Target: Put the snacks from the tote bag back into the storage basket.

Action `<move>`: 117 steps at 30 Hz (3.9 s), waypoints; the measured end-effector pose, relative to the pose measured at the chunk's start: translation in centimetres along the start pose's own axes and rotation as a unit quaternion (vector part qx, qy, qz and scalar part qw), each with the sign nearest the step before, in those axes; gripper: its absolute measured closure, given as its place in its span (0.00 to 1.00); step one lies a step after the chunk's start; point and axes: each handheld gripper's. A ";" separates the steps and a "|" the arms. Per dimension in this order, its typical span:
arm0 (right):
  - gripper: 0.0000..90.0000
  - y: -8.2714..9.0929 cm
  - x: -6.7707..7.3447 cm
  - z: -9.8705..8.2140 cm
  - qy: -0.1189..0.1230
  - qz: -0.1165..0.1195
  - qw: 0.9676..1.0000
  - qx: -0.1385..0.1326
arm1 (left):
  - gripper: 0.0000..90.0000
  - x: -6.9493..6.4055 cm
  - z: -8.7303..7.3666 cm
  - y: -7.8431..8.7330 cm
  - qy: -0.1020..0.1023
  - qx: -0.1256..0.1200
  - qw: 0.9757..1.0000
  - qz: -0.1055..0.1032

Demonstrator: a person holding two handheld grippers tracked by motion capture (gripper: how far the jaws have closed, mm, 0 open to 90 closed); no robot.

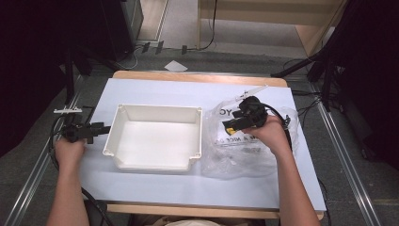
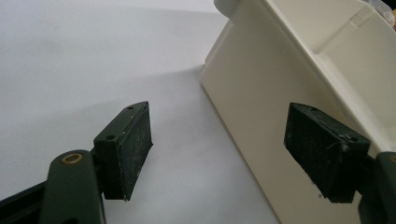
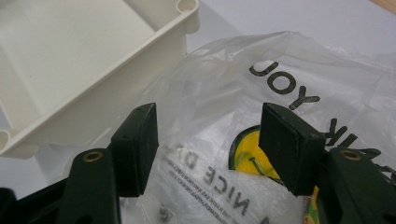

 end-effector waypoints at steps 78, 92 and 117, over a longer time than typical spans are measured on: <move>0.41 1.6 -0.1 0.1 0.008 -0.019 0.999 0.037 | 0.27 -0.1 0.5 -0.8 -0.010 0.004 1.000 -0.004; 0.44 3.3 -0.2 0.4 0.024 -0.033 0.999 0.024 | 0.27 -0.1 0.4 -0.8 -0.010 0.004 1.000 -0.005; 0.43 6.4 -2.2 -0.2 -0.006 -0.051 0.999 -0.001 | 0.27 -0.1 0.4 -0.8 -0.008 0.005 1.000 -0.006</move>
Point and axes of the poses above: each handheld gripper's, and its own axes: y roughly backward along the jaws, z roughly out of its top, x roughly to its left, and after that the axes turned 9 degrees about -x, right-handed
